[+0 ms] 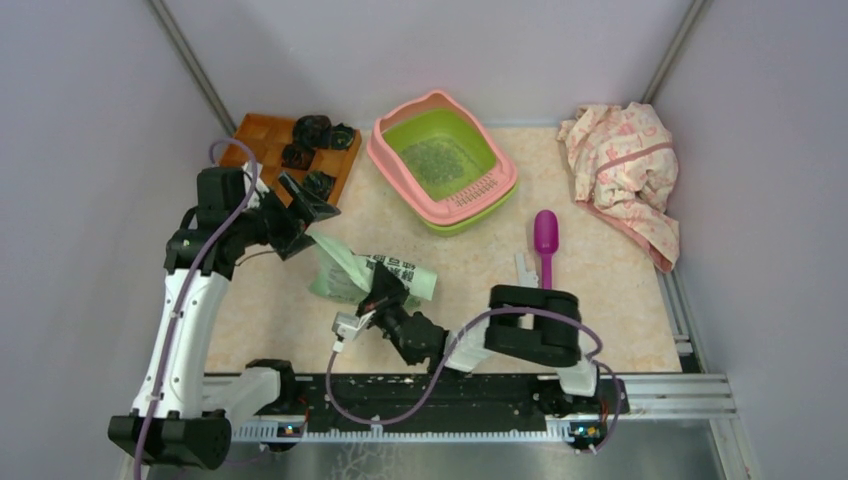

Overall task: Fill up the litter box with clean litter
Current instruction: Close the cat litter bag at the center of the board.

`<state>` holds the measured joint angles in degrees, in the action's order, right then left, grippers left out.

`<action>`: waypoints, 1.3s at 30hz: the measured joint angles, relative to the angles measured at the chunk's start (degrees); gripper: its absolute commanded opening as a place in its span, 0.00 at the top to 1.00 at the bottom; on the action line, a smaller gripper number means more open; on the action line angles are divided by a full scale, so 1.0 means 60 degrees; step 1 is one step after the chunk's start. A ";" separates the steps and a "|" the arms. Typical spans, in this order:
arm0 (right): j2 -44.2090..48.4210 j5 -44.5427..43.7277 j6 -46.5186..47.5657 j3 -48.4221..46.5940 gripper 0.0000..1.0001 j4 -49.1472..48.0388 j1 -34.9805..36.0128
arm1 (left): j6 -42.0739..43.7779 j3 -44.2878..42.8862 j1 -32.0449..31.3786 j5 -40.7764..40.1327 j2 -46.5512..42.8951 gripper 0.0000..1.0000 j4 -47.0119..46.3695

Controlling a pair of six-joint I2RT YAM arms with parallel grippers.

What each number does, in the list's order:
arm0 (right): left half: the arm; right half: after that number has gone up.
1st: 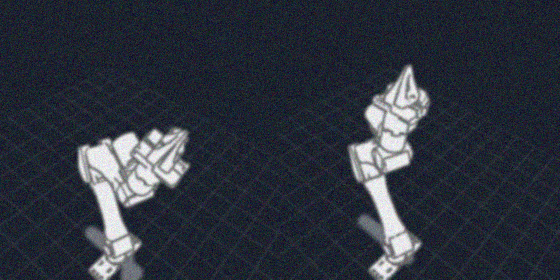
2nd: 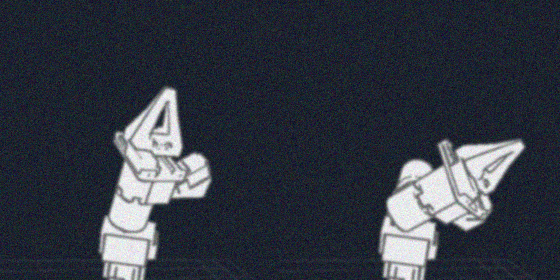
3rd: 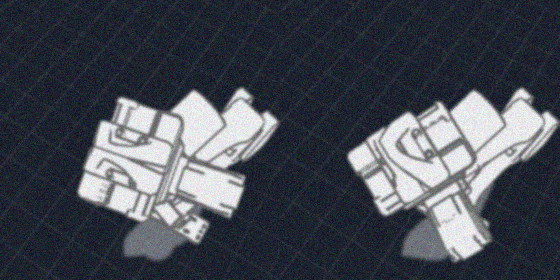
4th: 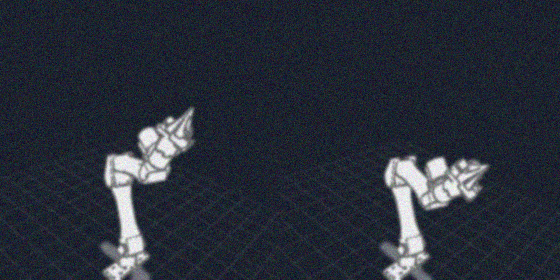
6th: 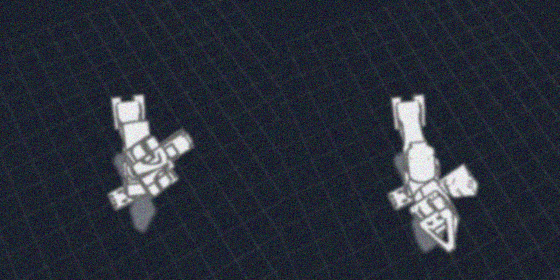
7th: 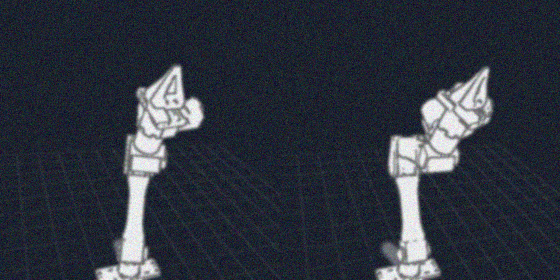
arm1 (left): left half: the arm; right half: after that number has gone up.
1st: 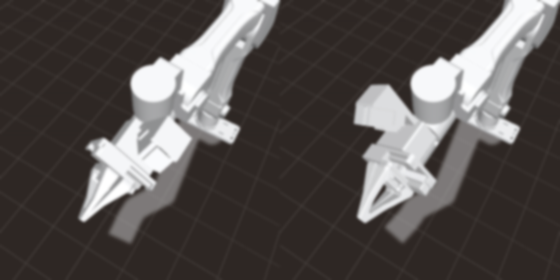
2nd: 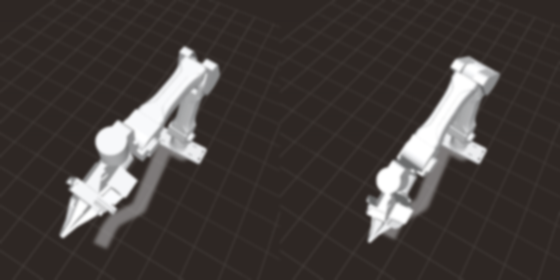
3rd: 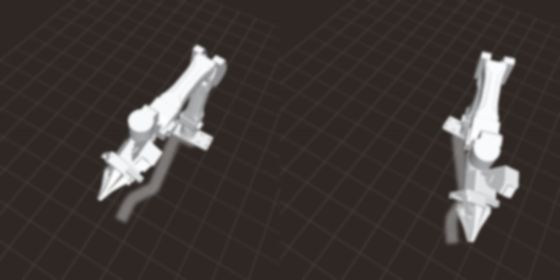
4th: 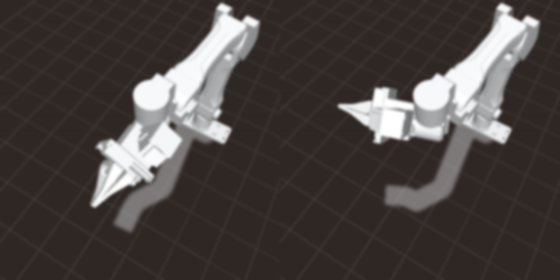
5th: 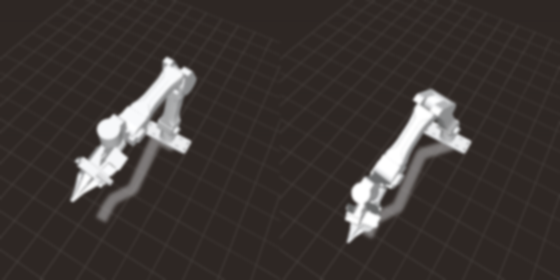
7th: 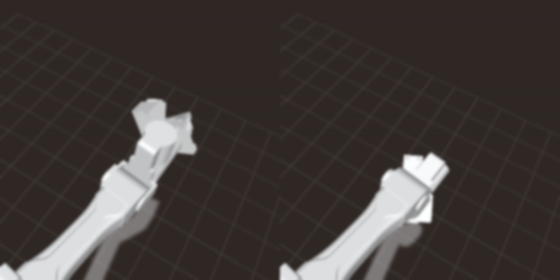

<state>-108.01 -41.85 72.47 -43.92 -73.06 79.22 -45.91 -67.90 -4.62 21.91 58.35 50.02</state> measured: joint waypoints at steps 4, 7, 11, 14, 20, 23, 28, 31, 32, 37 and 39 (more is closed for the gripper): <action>-0.1526 -0.0423 0.1953 -0.0168 1.00 -0.1851 0.0237 | 0.0248 -0.0178 0.0000 0.0845 0.0044 0.02 -0.0244; -0.1803 -0.0616 0.2623 -0.0255 1.00 -0.2288 0.0259 | 0.0379 -0.0026 0.0004 0.1333 0.0226 0.01 -0.0361; -0.1825 -0.0794 0.3009 -0.0361 1.00 -0.2492 0.0270 | 0.0353 0.0233 0.0000 0.1840 0.0277 0.01 -0.0328; -0.1836 -0.0882 0.3191 -0.0368 1.00 -0.2517 0.0270 | 0.0335 0.0146 0.0000 0.1971 0.0270 0.01 -0.0222; -0.1836 -0.0903 0.3464 -0.0375 1.00 -0.2528 0.0200 | 0.0135 0.0554 0.0000 0.2127 -0.0066 0.01 -0.0452; -0.1832 -0.0834 0.3581 -0.0375 1.00 -0.2532 0.0142 | 0.0124 0.1140 0.0000 0.2175 -0.0219 0.05 -0.0641; -0.1756 -0.0787 0.3617 -0.0375 1.00 -0.2528 0.0058 | 0.0182 0.1916 0.0000 0.2138 -0.0233 0.15 -0.0783; -0.1599 -0.0772 0.3646 -0.0375 1.00 -0.2532 0.0025 | 0.0273 0.2153 0.0000 0.2007 -0.0299 0.26 -0.0849; -0.1566 -0.0772 0.3650 -0.0375 1.00 -0.2528 0.0022 | 0.0291 0.2211 0.0000 0.1960 -0.0306 0.31 -0.0856; -0.1541 -0.0765 0.3672 -0.0375 1.00 -0.2528 0.0025 | 0.0302 0.2528 0.0000 0.1625 -0.0200 0.71 -0.1104; -0.1541 -0.0699 0.3676 -0.0375 1.00 -0.2510 0.0029 | 0.0266 0.2565 0.0000 0.1523 -0.0095 0.75 -0.1351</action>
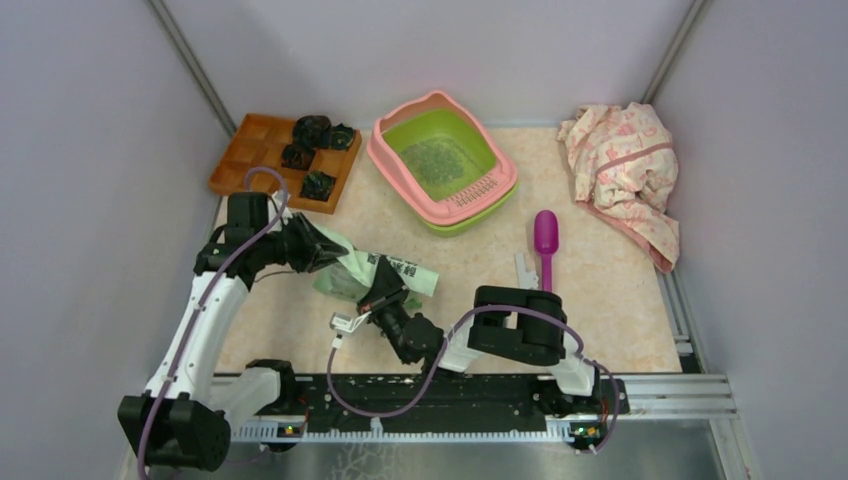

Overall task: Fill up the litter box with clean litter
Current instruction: Close the cat litter bag at the center of the board.

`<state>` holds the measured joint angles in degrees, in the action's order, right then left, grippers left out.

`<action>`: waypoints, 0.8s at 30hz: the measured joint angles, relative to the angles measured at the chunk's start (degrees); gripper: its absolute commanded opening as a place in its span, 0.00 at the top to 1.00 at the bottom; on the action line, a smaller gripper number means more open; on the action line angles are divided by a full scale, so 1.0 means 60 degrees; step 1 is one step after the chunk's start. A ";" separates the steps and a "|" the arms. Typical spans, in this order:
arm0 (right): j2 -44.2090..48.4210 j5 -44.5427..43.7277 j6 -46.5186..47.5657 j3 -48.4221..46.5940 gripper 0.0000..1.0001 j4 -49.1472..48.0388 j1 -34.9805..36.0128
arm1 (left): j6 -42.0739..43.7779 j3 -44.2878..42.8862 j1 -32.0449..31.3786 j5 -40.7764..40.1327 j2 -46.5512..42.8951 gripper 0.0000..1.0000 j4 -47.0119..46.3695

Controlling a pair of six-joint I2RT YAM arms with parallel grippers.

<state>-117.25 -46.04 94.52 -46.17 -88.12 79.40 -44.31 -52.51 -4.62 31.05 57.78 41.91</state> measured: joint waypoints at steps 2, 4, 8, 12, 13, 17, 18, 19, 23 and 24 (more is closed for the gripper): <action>0.0000 0.0004 0.0000 0.0000 1.00 0.0004 0.0011 | -0.0066 0.0004 -0.0026 -0.0124 0.0069 0.77 -0.0270; 0.0000 0.0011 0.0000 0.0000 1.00 0.0004 0.0033 | -0.0175 0.0007 -0.0036 -0.0251 0.0204 0.79 -0.0525; 0.0000 0.0007 -0.0007 0.0000 1.00 0.0000 0.0080 | -0.0415 0.0011 -0.0036 -0.0499 0.0495 0.89 -0.1038; 0.0146 -0.0091 -0.0175 0.0000 1.00 0.0033 0.0113 | -0.0572 0.0251 -0.0040 -0.0685 0.0324 1.00 -0.1537; 0.0219 -0.0135 -0.0295 0.0000 1.00 0.0051 0.0117 | -0.0634 0.0408 -0.0040 -0.0758 0.0168 1.00 -0.1694; 0.0637 -0.0335 -0.0987 0.0011 1.00 0.0554 0.0164 | -0.0900 0.1534 -0.0040 -0.0933 -0.0943 1.00 -0.2867; 0.0892 -0.0404 -0.1311 0.0040 1.00 0.1009 0.0193 | -0.0984 0.1989 -0.0040 -0.0947 -0.1370 1.00 -0.3333; 0.1180 -0.0448 -0.1661 0.0098 1.00 0.1432 0.0211 | -0.1096 0.2430 -0.0040 -0.0933 -0.1792 1.00 -0.3767; 0.3202 -0.0204 -0.4422 0.0117 0.78 0.5654 0.0240 | -0.1413 0.4109 -0.0044 -0.1089 -0.3442 1.00 -0.5333; 0.3869 0.0215 -0.5435 -0.0113 0.76 0.7366 0.0186 | -0.1435 0.4422 -0.0044 -0.1188 -0.3810 1.00 -0.5603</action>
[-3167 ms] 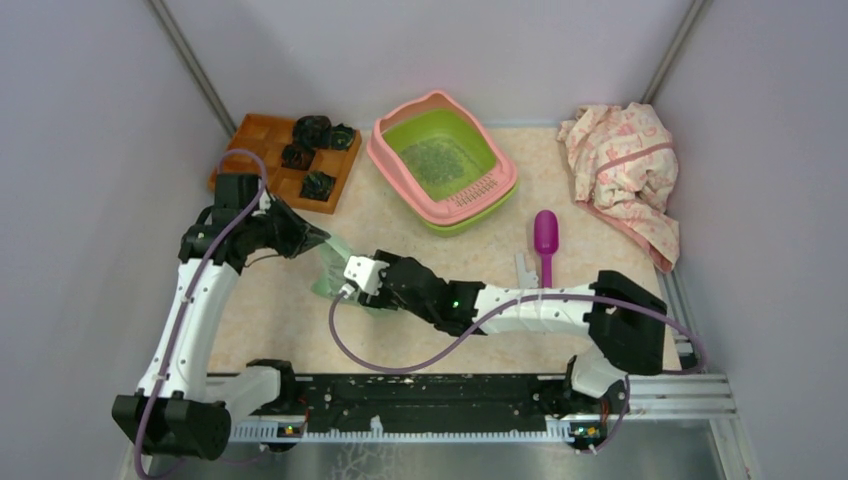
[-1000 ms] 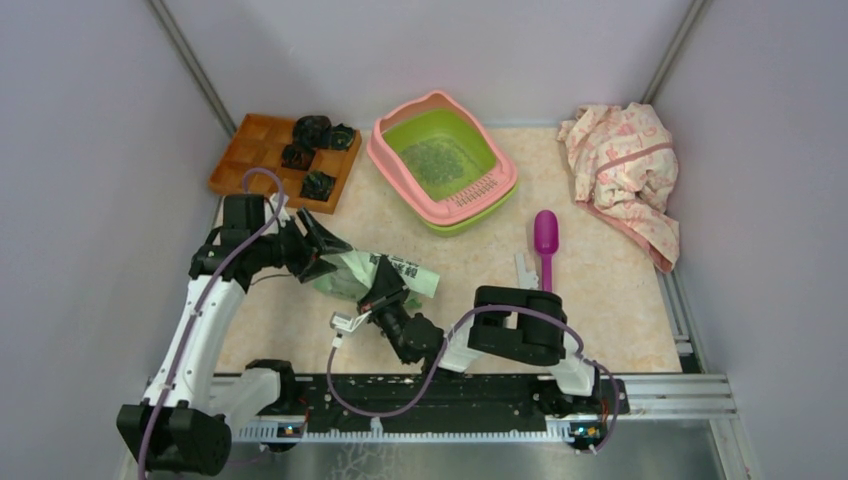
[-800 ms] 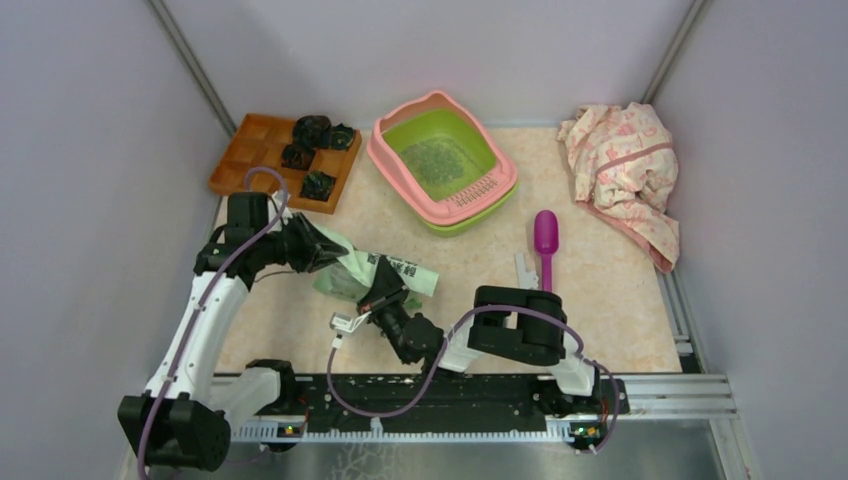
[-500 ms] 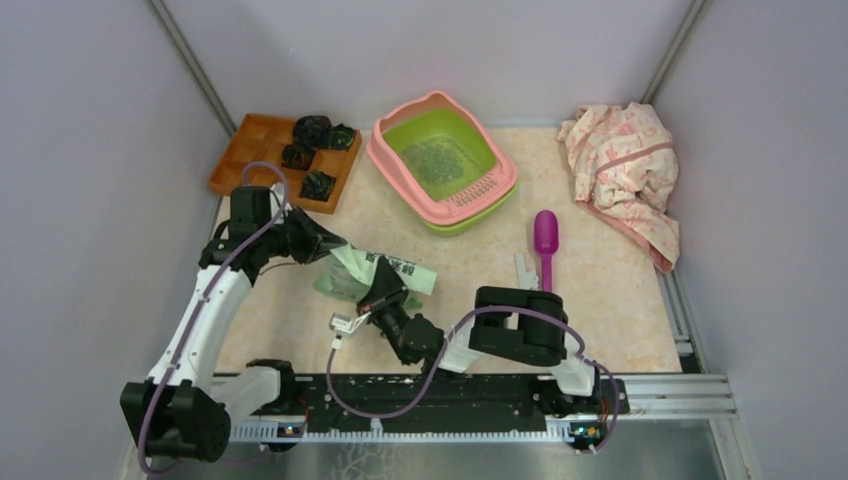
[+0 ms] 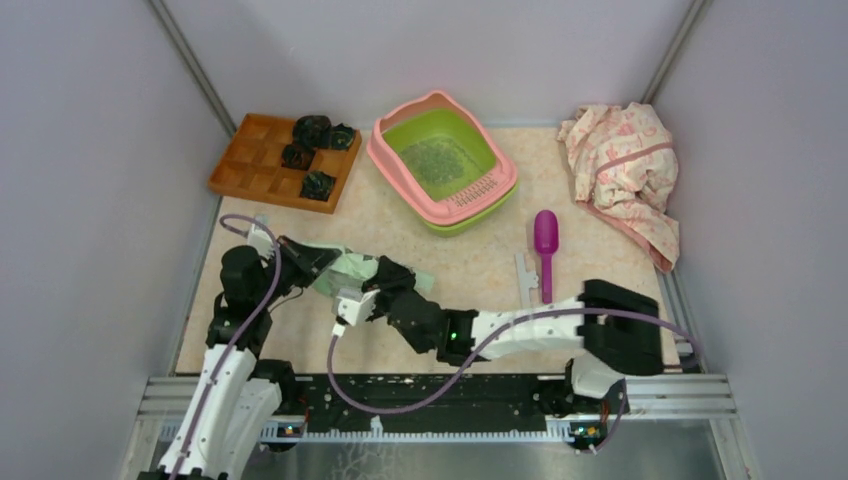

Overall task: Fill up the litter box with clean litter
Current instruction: Close the cat litter bag at the center of the board.

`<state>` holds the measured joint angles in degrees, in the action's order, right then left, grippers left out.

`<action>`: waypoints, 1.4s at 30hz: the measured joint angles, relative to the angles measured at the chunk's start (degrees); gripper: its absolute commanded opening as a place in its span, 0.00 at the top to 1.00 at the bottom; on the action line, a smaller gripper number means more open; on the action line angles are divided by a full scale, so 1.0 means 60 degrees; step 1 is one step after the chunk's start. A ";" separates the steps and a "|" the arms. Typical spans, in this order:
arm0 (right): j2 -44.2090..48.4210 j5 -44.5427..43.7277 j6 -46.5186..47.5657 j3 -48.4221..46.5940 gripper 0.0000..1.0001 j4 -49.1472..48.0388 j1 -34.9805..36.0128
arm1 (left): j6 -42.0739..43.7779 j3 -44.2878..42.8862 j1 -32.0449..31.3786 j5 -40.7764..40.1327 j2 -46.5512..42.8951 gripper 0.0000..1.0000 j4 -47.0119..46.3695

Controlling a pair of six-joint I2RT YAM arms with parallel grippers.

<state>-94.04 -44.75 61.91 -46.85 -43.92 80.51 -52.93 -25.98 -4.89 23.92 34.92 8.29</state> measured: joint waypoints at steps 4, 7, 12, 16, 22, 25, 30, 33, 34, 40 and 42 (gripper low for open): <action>0.1883 0.2594 -0.3523 -0.1738 0.71 0.5344 -0.0601 | 0.0044 0.0291 0.0007 -0.0178 -0.0157 1.00 -0.0688; 0.2539 0.5023 -0.5333 -0.3410 0.69 0.8575 -0.1242 | 0.0248 0.0313 0.0011 -0.0229 -0.0004 1.00 -0.1049; 0.2459 0.8808 -0.6881 -0.6040 0.62 1.2269 -0.2240 | 0.0860 0.0393 0.0007 -0.0259 -0.0044 1.00 -0.1279; 0.2087 1.1318 -0.7544 -0.7100 0.59 1.3839 -0.3268 | 0.1526 0.0393 0.0007 -0.0324 -0.0208 1.00 -0.1169; 0.0477 1.3406 -0.7777 -0.7224 0.53 1.4972 -0.4827 | 0.2178 0.0361 0.0007 -0.0419 -0.0273 1.00 -0.0892; -0.0601 1.3857 -0.7737 -0.7355 0.50 1.5304 -0.5293 | 0.2415 0.0131 0.0000 -0.0535 -0.0200 1.00 -0.0568; -0.1577 1.4171 -0.7428 -0.7890 0.39 1.5325 -0.5712 | 0.2736 -0.0288 0.0000 -0.0867 0.0033 1.00 -0.0040; -0.1647 1.4262 -0.7278 -0.8204 0.26 1.5223 -0.5792 | 0.2801 -0.0353 0.0000 -0.0965 0.0066 1.00 0.0098; -0.1643 1.4320 -0.7238 -0.8291 0.23 1.5161 -0.5825 | 0.2805 -0.0361 0.0000 -0.0984 0.0066 1.00 0.0124; -0.1625 1.4477 -0.6987 -0.8408 0.22 1.4801 -0.5825 | 0.2809 -0.0361 0.0000 -0.0991 0.0084 1.00 0.0124; -0.1738 1.4502 -0.6874 -0.8677 0.21 1.4947 -0.5825 | 0.2809 -0.0361 0.0000 -0.0987 0.0084 1.00 0.0127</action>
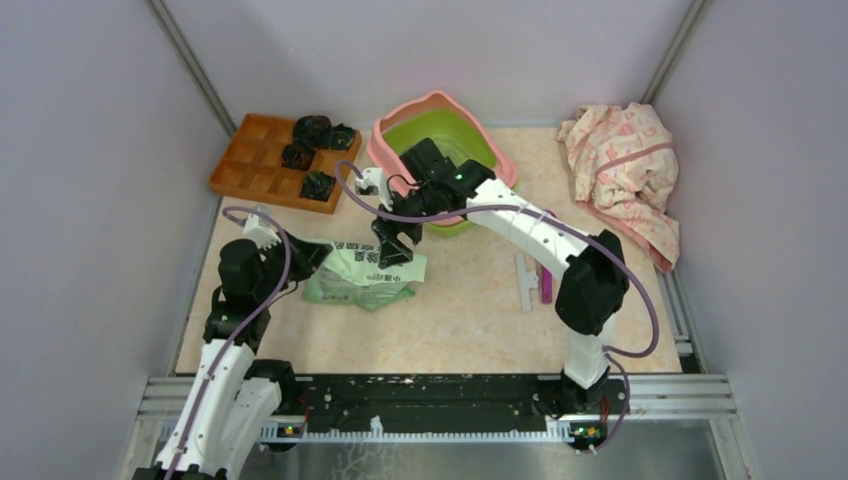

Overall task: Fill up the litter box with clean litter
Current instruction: Close the cat litter bag at the center of the board.

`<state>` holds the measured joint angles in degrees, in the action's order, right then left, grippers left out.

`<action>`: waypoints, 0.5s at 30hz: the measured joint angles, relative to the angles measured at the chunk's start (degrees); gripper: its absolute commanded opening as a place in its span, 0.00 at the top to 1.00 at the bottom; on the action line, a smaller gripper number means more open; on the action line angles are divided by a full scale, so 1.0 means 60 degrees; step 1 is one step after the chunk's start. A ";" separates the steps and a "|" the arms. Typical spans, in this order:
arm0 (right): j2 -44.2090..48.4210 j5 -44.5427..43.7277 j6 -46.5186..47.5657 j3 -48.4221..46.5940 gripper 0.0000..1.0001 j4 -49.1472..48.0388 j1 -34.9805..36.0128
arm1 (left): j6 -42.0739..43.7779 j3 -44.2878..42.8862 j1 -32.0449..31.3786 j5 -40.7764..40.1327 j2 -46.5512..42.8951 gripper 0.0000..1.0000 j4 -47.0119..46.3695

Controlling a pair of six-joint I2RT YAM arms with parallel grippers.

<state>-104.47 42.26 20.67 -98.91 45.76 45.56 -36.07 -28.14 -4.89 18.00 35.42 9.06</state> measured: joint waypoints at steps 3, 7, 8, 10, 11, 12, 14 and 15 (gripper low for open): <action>-0.0463 0.0025 0.0226 -0.0619 0.20 0.0015 0.0000 | 0.0000 -0.0004 0.0000 0.0004 0.0000 1.00 0.0000; -0.1191 0.0138 0.0379 -0.1024 0.18 0.0022 -0.0004 | 0.0004 -0.0004 0.0000 0.0011 0.0000 1.00 0.0000; -0.1344 0.0175 0.0386 -0.1056 0.18 0.0011 -0.0004 | 0.0004 -0.0004 0.0000 0.0015 0.0000 1.00 0.0000; -0.1719 0.0240 0.0386 -0.1147 0.17 0.0036 -0.0004 | 0.0007 -0.0004 0.0000 0.0029 0.0007 1.00 -0.0004; -0.1898 0.0280 0.0382 -0.1191 0.16 0.0044 -0.0007 | 0.0007 -0.0004 0.0000 0.0036 0.0011 1.00 -0.0004; -0.2058 0.0328 0.0382 -0.1249 0.16 0.0040 -0.0007 | 0.0015 -0.0004 0.0000 0.0040 0.0011 1.00 -0.0004; -0.2299 0.0415 0.0382 -0.1344 0.15 0.0047 -0.0007 | 0.0025 -0.0011 0.0000 0.0044 0.0015 1.00 0.0000; -0.2361 0.0477 0.0382 -0.1359 0.15 0.0036 -0.0007 | 0.0025 -0.0018 0.0000 0.0047 0.0018 1.00 0.0004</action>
<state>-118.63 45.12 22.96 -107.07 45.98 45.52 -35.92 -28.25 -4.89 18.28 35.53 9.08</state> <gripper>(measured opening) 0.839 0.027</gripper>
